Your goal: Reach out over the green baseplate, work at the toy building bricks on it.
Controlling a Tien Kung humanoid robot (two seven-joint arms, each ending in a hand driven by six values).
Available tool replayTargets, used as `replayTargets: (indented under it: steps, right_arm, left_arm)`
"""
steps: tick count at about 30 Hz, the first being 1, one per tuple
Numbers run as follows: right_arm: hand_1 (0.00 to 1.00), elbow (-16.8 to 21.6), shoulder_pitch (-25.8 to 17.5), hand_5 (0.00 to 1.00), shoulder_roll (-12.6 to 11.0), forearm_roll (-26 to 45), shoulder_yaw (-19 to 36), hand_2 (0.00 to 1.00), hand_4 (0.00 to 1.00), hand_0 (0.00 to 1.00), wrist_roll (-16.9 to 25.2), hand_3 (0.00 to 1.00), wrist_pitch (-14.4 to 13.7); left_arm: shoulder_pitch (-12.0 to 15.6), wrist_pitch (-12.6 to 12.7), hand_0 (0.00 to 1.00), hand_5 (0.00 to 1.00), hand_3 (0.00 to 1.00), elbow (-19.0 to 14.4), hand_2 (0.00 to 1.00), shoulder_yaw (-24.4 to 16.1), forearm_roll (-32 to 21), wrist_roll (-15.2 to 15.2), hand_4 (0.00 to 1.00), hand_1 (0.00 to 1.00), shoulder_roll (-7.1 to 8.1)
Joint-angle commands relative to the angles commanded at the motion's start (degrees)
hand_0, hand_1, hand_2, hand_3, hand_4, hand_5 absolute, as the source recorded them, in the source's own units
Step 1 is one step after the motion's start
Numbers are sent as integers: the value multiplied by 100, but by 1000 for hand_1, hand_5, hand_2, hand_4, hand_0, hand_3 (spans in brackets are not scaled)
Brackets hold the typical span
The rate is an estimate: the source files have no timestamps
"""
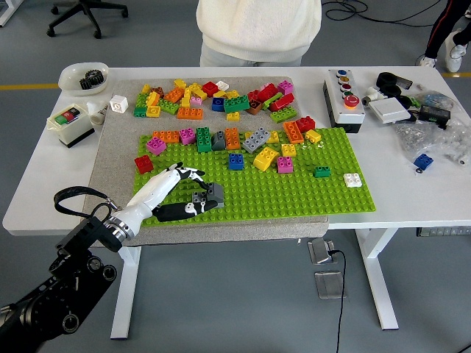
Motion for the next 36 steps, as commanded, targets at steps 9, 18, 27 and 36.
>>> replayTargets:
  steps: [9,18,27,36]
  right_arm:
    - [614,0,-8,505,-3,-12,4,635,765,737,-2,535,1]
    - [614,0,2,504,-4,-2,-1,634,765,737,-1,536,1]
    - [614,0,7,504,-7,3,1,635,765,737,-1,536,0]
    - [614,0,9,503,-7,-3,6,635,764,736,-1,535,1]
  left_arm:
    - [-10,-7,998,803,549,-17,822,-9,-10,13,998,878,-6]
    - [-17,-23,998,804,551,-22,820,13,-12,26,998,878,-16]
    - [-24,-32,998,805,554,-7,821,50,-6,40,998,878,-37]
    - [-33,-44,998,804,560,16,820,62,7,55,998,877,-50]
